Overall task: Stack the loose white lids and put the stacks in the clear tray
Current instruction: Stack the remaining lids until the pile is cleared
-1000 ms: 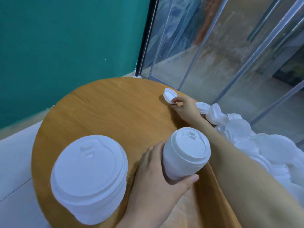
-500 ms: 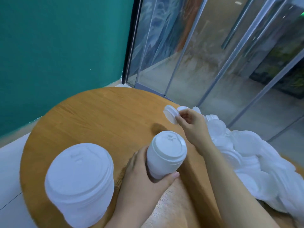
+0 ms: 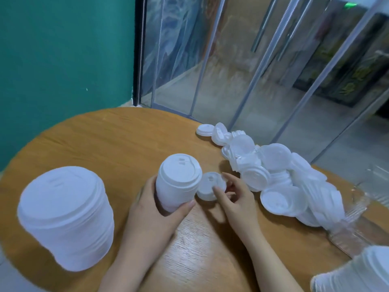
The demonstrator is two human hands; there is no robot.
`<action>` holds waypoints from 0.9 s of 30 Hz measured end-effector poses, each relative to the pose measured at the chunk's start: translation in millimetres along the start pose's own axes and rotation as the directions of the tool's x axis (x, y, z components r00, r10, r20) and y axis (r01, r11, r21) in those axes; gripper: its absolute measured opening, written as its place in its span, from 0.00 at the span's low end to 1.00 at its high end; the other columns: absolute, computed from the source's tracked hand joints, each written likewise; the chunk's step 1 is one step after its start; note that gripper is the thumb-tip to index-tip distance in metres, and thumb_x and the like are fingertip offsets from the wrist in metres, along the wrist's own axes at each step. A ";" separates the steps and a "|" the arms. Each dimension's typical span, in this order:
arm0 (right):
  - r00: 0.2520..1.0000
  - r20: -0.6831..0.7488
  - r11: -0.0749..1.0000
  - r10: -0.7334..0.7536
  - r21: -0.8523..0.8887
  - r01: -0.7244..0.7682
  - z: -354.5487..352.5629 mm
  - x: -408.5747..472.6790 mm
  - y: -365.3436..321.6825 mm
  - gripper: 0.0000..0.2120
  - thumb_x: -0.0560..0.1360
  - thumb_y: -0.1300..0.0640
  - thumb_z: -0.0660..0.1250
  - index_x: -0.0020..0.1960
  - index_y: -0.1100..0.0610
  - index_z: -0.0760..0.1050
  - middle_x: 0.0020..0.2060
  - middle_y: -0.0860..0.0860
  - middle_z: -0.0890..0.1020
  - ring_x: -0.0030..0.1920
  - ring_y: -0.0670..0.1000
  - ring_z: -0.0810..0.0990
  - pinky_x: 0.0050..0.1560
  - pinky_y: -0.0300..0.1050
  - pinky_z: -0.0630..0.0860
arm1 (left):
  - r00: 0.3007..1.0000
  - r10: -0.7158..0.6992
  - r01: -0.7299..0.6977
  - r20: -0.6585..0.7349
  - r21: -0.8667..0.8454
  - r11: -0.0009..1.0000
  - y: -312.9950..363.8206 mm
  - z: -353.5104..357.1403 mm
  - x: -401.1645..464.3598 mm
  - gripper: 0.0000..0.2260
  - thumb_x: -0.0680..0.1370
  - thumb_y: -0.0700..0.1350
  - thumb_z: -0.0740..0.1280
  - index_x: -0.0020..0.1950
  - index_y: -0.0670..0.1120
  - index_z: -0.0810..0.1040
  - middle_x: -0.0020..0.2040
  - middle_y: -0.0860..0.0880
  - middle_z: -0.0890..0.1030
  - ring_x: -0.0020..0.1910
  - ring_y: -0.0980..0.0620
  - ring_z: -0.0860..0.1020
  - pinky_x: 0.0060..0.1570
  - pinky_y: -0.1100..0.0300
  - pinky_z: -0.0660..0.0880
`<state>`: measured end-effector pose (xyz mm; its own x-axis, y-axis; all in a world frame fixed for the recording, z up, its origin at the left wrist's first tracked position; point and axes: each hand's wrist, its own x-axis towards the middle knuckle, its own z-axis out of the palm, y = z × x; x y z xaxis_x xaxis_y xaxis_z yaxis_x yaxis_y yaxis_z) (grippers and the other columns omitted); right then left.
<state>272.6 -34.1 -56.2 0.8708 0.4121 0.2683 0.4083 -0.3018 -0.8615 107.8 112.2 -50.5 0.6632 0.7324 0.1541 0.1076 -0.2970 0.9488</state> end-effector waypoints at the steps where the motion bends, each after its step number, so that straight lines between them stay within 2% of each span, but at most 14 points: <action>1: 0.999 0.031 0.999 0.008 -0.031 -0.007 -0.3 -0.9 0.7 0.21 0.73 0.53 0.79 0.63 0.48 0.79 0.49 0.46 0.79 0.45 0.42 0.79 0.47 0.33 0.74 | 1.000 -0.001 0.001 0.005 0.005 1.000 0.3 -1.0 0.4 0.28 0.63 0.59 0.82 0.59 0.64 0.73 0.55 0.67 0.79 0.57 0.70 0.75 0.48 0.74 0.69; 3: 0.996 0.083 0.994 -0.016 -0.110 0.026 -0.1 -0.9 2.5 0.25 0.70 0.50 0.82 0.64 0.47 0.78 0.51 0.46 0.78 0.47 0.42 0.79 0.48 0.30 0.73 | 1.000 -0.007 0.007 0.018 0.007 1.000 0.6 -3.3 2.4 0.28 0.63 0.59 0.81 0.58 0.64 0.73 0.55 0.67 0.79 0.56 0.72 0.74 0.47 0.76 0.69; 7: 0.990 0.138 0.978 -0.019 -0.203 0.047 4.5 7.0 7.3 0.32 0.69 0.44 0.81 0.69 0.50 0.76 0.54 0.44 0.73 0.52 0.37 0.76 0.51 0.27 0.71 | 0.999 -0.017 0.016 0.035 0.005 1.000 1.1 -6.1 6.1 0.30 0.62 0.60 0.81 0.61 0.61 0.74 0.56 0.66 0.80 0.56 0.71 0.75 0.46 0.73 0.70; 10: 0.986 0.158 0.969 -0.050 -0.233 0.086 7.0 10.9 11.1 0.34 0.70 0.41 0.79 0.72 0.50 0.73 0.62 0.42 0.72 0.59 0.32 0.73 0.59 0.30 0.70 | 0.999 -0.016 0.016 0.037 0.007 1.000 1.2 -4.7 5.2 0.30 0.63 0.61 0.80 0.61 0.63 0.74 0.56 0.67 0.80 0.57 0.68 0.76 0.49 0.69 0.71; 12: 0.976 0.207 0.958 -0.063 -0.261 0.117 8.8 13.1 11.5 0.37 0.71 0.40 0.78 0.75 0.50 0.70 0.68 0.42 0.70 0.62 0.31 0.69 0.66 0.33 0.66 | 1.000 -0.018 0.018 0.019 0.014 1.000 0.9 -2.1 2.7 0.32 0.62 0.62 0.80 0.63 0.60 0.74 0.57 0.65 0.81 0.58 0.65 0.77 0.51 0.65 0.72; 14: 0.962 0.266 0.939 -0.055 -0.314 0.141 10.4 14.4 9.4 0.39 0.71 0.38 0.77 0.76 0.50 0.69 0.69 0.42 0.71 0.65 0.34 0.68 0.70 0.38 0.65 | 1.000 -0.020 0.020 0.006 0.016 1.000 1.3 1.0 0.6 0.33 0.62 0.62 0.79 0.65 0.58 0.74 0.58 0.63 0.81 0.58 0.62 0.78 0.53 0.60 0.74; 16: 0.951 0.301 0.925 -0.072 -0.337 0.176 12.4 14.9 8.9 0.36 0.71 0.38 0.77 0.73 0.50 0.71 0.66 0.42 0.76 0.65 0.41 0.72 0.69 0.43 0.69 | 1.000 -0.019 0.019 0.008 0.011 1.000 2.3 2.7 -1.2 0.33 0.63 0.62 0.79 0.65 0.58 0.74 0.58 0.63 0.81 0.59 0.62 0.77 0.53 0.60 0.74; 18: 0.941 0.328 0.920 -0.087 -0.335 0.202 13.4 15.0 9.3 0.32 0.71 0.36 0.76 0.70 0.47 0.74 0.64 0.40 0.79 0.64 0.42 0.75 0.67 0.49 0.73 | 1.000 -0.017 0.016 0.014 0.017 1.000 3.1 2.8 -2.5 0.33 0.63 0.62 0.80 0.65 0.58 0.74 0.58 0.63 0.81 0.59 0.63 0.77 0.52 0.61 0.73; 20: 0.942 0.326 0.929 -0.083 -0.316 0.192 12.9 15.0 10.6 0.31 0.71 0.35 0.76 0.69 0.46 0.74 0.63 0.39 0.79 0.64 0.41 0.75 0.66 0.50 0.73 | 1.000 -0.018 0.018 0.018 0.022 1.000 3.4 2.4 -3.9 0.32 0.63 0.61 0.80 0.65 0.58 0.74 0.58 0.63 0.80 0.59 0.63 0.77 0.52 0.62 0.73; 25: 0.971 0.228 0.971 -0.066 -0.211 0.115 8.1 11.9 11.0 0.32 0.70 0.41 0.80 0.70 0.48 0.74 0.62 0.41 0.79 0.63 0.41 0.76 0.67 0.46 0.73 | 1.000 -0.016 0.015 0.027 0.027 1.000 3.3 -0.4 -7.1 0.31 0.64 0.61 0.80 0.64 0.60 0.74 0.58 0.64 0.80 0.58 0.65 0.76 0.51 0.65 0.72; 27: 0.982 0.179 0.991 -0.058 -0.112 0.079 3.9 9.8 5.6 0.31 0.70 0.44 0.81 0.70 0.49 0.75 0.61 0.40 0.79 0.63 0.39 0.76 0.65 0.41 0.74 | 0.999 -0.018 0.018 0.027 0.024 1.000 3.4 -0.5 -8.3 0.31 0.64 0.61 0.80 0.64 0.60 0.74 0.58 0.64 0.80 0.58 0.65 0.76 0.51 0.66 0.71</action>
<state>282.3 -28.4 -60.1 0.7825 0.5762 0.2358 0.5036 -0.3630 -0.7840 102.3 105.4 -48.4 0.6806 0.7212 0.1291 0.1375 -0.2988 0.9444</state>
